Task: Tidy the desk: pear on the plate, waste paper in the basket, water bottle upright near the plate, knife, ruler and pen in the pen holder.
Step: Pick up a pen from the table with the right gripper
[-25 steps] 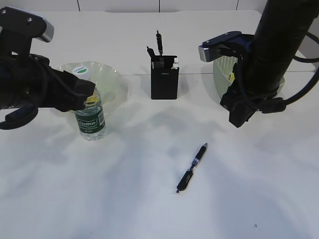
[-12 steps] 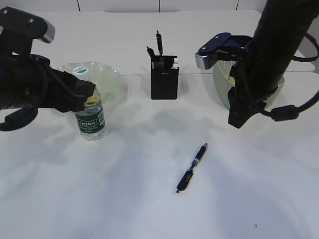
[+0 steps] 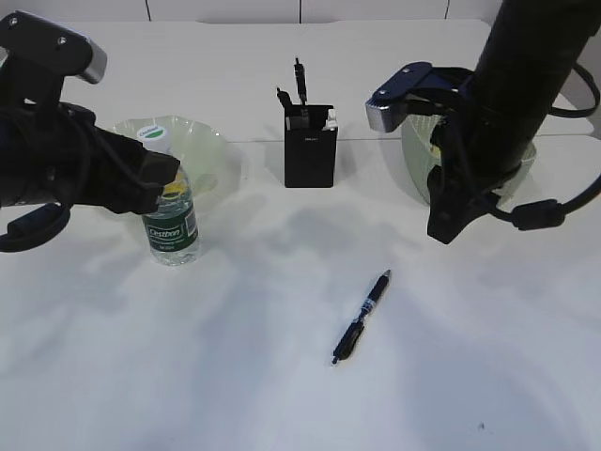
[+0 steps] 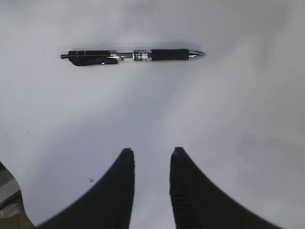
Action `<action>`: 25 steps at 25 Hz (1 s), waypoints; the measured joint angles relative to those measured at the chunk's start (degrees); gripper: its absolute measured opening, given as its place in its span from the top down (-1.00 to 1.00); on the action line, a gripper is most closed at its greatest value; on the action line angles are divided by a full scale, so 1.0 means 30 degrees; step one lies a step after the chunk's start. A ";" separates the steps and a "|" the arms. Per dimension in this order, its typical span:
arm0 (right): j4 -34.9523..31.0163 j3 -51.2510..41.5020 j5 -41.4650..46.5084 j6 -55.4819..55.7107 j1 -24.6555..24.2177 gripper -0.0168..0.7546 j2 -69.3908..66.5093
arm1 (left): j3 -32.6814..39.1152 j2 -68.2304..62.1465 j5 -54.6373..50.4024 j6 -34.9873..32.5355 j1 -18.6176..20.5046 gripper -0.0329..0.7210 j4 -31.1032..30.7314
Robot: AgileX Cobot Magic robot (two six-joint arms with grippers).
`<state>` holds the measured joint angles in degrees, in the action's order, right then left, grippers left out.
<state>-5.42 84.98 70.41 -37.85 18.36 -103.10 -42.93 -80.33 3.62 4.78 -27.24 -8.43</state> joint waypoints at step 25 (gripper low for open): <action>0.0549 0.0000 -0.0037 -0.0268 0.0000 -0.52 0.0000 | 0.0000 0.0000 0.0000 0.0000 0.0000 0.01 -0.0650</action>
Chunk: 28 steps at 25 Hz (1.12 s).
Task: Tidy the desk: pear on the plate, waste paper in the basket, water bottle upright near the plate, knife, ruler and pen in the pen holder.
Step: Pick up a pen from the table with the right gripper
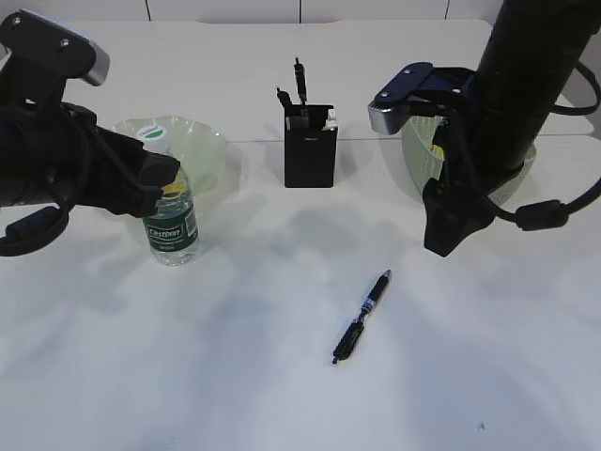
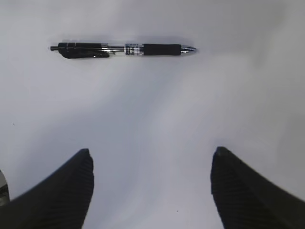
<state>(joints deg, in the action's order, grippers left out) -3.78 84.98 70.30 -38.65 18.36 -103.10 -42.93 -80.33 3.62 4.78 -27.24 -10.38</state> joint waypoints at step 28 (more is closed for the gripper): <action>-0.1781 0.0000 -0.0065 -0.8124 0.0000 -0.52 0.0000 | 0.0000 0.0000 0.0000 0.0000 0.0000 0.01 -0.0036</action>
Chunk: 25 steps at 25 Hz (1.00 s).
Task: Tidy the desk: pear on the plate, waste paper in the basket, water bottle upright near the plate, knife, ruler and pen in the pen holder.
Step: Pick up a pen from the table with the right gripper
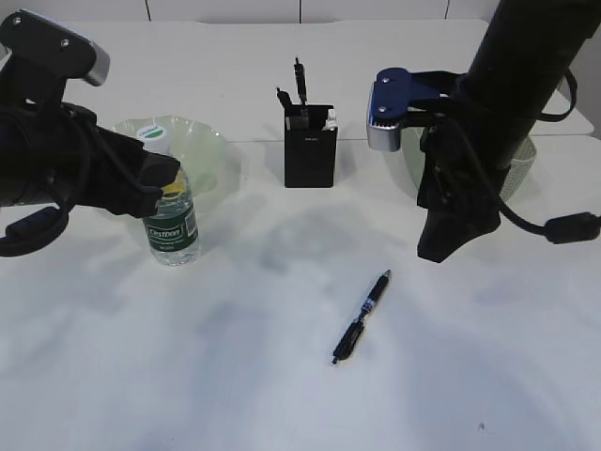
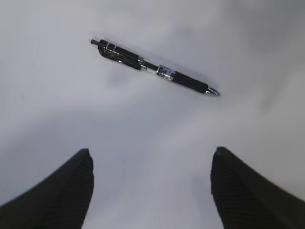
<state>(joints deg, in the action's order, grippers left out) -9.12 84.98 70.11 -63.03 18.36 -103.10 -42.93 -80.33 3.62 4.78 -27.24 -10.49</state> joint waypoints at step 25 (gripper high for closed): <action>-0.1038 0.0000 0.0000 1.5767 0.0000 -0.51 0.0000 | 0.0000 0.0000 0.0000 0.0000 0.0000 0.06 0.0000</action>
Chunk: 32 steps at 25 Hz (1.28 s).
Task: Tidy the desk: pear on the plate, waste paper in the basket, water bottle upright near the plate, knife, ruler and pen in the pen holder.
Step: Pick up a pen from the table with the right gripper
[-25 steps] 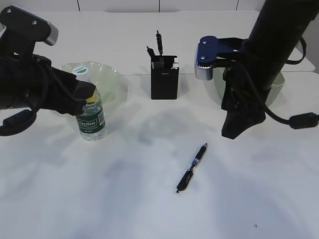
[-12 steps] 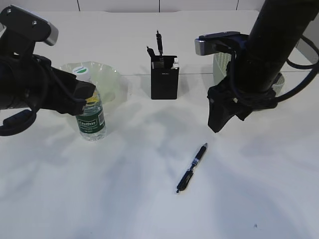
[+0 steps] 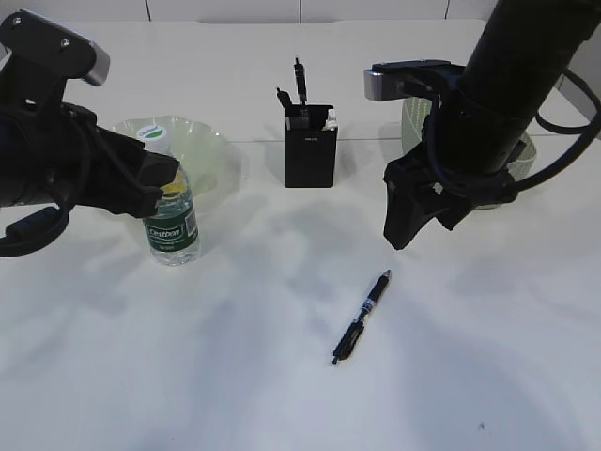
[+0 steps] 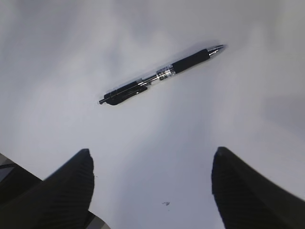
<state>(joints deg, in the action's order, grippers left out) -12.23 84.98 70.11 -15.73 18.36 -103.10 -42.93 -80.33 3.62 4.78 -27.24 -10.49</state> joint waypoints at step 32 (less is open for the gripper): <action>-0.0141 0.0000 0.0000 0.2671 0.0000 -0.51 0.0000 | 0.0000 0.0000 0.0000 0.0000 0.0000 0.07 -0.0028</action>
<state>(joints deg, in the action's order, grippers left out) -12.66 84.98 70.11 -7.71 18.36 -103.10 -42.93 -80.33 3.62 4.78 -27.24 -10.57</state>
